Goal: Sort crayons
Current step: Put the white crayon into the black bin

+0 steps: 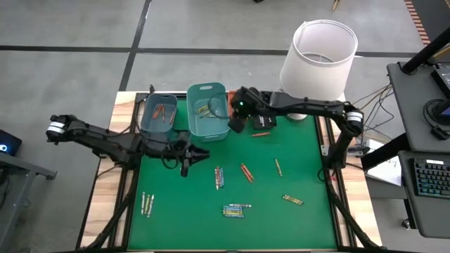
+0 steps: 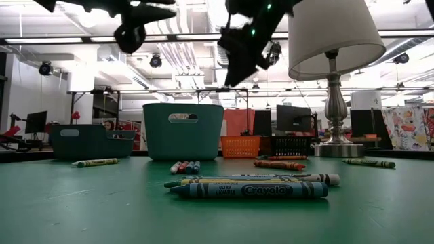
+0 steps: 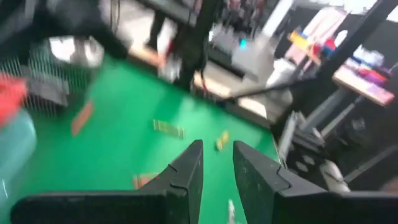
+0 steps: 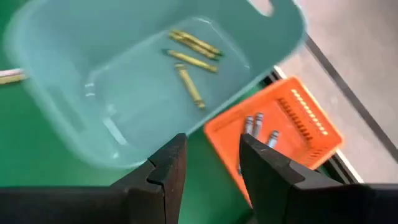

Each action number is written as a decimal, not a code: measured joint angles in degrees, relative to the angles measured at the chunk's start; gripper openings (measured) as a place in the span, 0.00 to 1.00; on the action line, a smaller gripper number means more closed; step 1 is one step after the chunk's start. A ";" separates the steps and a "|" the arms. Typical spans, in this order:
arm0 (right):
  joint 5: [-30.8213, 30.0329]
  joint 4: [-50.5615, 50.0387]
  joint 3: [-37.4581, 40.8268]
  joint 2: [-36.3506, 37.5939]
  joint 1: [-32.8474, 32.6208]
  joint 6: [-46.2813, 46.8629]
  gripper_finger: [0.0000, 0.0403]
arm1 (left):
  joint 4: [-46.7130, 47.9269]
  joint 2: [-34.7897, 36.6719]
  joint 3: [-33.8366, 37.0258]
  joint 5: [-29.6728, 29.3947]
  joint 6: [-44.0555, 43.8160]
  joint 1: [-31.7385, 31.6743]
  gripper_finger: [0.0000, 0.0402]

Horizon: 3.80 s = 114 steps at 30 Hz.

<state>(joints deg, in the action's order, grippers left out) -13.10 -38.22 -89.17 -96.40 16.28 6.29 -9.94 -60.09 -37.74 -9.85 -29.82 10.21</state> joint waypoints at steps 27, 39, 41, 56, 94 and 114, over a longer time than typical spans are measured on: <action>-0.44 7.74 9.32 5.55 -20.96 1.98 0.28 | 35.14 -4.94 0.00 -1.63 -78.37 35.76 0.18; -0.45 11.59 9.73 5.51 -23.88 4.24 0.27 | 46.64 -14.83 -4.95 5.89 -85.76 40.53 0.10; -0.44 11.95 9.73 5.49 -23.93 4.37 0.27 | 52.75 -16.47 -8.25 7.02 -86.54 40.53 0.09; -0.48 15.06 13.27 5.43 -25.81 5.77 0.27 | 72.68 -28.36 -19.07 12.42 -84.76 41.42 0.09; -0.46 18.35 14.51 1.01 -26.92 5.04 0.27 | 68.83 -37.49 -15.53 11.74 -85.14 43.65 0.26; -0.46 19.58 14.51 1.01 -26.92 4.06 0.27 | 66.43 -37.38 -14.64 10.37 -85.16 43.76 0.21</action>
<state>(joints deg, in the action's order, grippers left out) -13.56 -18.64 -74.65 -95.39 -10.63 10.35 56.48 -97.47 -52.38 0.52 -114.98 53.98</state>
